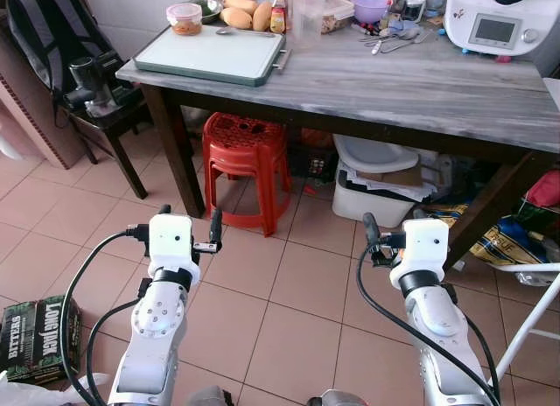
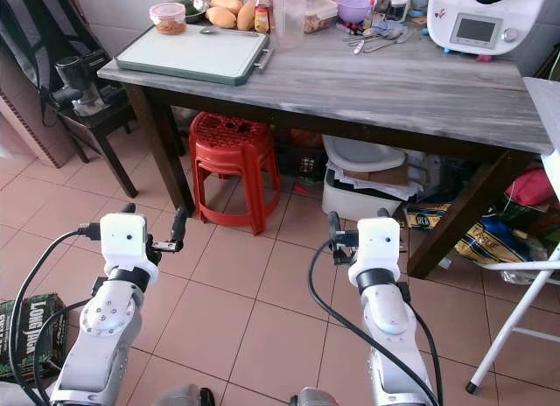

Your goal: Setting the table

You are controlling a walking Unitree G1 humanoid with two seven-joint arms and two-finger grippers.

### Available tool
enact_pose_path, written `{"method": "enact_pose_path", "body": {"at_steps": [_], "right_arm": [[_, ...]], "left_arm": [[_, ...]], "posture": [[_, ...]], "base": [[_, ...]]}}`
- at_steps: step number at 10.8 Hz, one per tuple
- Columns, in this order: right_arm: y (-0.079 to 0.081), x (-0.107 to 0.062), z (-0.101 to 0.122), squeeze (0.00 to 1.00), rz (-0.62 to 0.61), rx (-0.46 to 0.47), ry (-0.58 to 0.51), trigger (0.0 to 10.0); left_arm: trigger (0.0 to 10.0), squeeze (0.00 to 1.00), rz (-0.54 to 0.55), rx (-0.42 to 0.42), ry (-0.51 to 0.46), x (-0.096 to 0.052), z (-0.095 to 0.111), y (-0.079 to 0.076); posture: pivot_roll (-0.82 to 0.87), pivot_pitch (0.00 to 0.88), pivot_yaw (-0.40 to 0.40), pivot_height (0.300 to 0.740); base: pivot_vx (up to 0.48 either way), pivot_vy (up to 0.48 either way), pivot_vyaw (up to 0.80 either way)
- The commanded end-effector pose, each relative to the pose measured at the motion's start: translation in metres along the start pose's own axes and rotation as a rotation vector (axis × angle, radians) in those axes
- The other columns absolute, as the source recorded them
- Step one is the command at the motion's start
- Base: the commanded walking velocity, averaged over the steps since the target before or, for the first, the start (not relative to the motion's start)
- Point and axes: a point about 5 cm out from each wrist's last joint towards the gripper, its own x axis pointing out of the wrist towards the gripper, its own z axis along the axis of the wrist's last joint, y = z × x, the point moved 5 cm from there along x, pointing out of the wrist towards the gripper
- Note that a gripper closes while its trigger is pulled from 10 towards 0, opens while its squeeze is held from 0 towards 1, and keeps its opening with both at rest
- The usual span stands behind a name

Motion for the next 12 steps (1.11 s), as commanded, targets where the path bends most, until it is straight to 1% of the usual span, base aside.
{"method": "enact_pose_path", "body": {"at_steps": [1,3,4,5,6,7,8,9,10,11,12], "right_arm": [[0.004,0.014,0.048,0.0,-0.008,-0.049,-0.018,10.0],[0.004,0.014,0.048,0.0,-0.008,-0.049,-0.018,10.0],[0.007,0.004,0.02,0.0,0.029,-0.053,0.027,10.0],[0.014,-0.003,0.01,0.0,0.087,-0.064,0.032,10.0],[0.012,-0.006,0.007,0.0,0.087,-0.087,0.036,10.0],[0.009,-0.003,0.013,0.0,0.051,-0.106,0.005,10.0],[0.014,-0.001,0.019,0.0,0.045,-0.114,-0.012,10.0],[0.009,-0.002,0.011,0.0,-0.01,-0.031,0.011,10.0],[0.009,-0.001,0.011,0.0,0.0,-0.034,0.002,10.0],[0.009,-0.001,0.007,0.0,-0.004,-0.063,0.008,10.0],[0.01,0.002,0.002,0.0,0.006,-0.047,0.017,10.0]], "left_arm": [[10.0,0.0,-0.086,-0.194,-0.028,0.026,0.042,-0.016],[10.0,0.0,-0.086,-0.194,-0.028,0.026,0.042,-0.016],[10.0,0.0,-0.047,-0.105,-0.028,0.014,0.03,-0.008],[10.0,0.0,-0.037,-0.07,-0.011,0.011,0.018,-0.009],[10.0,0.0,-0.048,-0.08,-0.009,0.01,0.017,-0.012],[10.0,0.0,-0.045,-0.083,-0.018,0.007,0.018,-0.011],[10.0,0.0,-0.026,-0.089,-0.024,0.007,0.021,-0.007],[10.0,0.0,0.05,-0.038,-0.029,0.007,0.025,0.008],[10.0,0.0,0.064,-0.015,-0.019,0.005,0.021,0.009],[10.0,0.0,0.062,-0.034,0.0,0.005,0.015,0.007],[10.0,0.0,0.047,-0.046,0.004,0.007,0.012,0.0]], "posture": [[-0.03,0.117,0.022,0.74],[-0.03,0.117,0.022,0.74],[-0.05,0.106,0.068,0.74],[-0.06,0.102,0.058,0.74],[-0.05,0.097,0.036,0.74],[-0.04,0.1,0.021,0.74],[-0.03,0.102,0.006,0.74],[-0.02,0.107,-0.009,0.74],[-0.01,0.097,-0.011,0.74],[0.0,0.087,-0.011,0.74],[0.01,0.065,-0.023,0.74]], "base": [[0.0,0.0,0.0],[0.0,0.0,0.0],[0.0,0.0,0.0],[0.0,0.0,0.0],[0.0,0.0,0.0],[0.0,0.0,0.0],[0.0,0.0,0.0],[0.0,0.0,0.0],[0.0,0.0,0.0],[0.0,0.0,0.0],[0.0,0.0,0.0]]}}
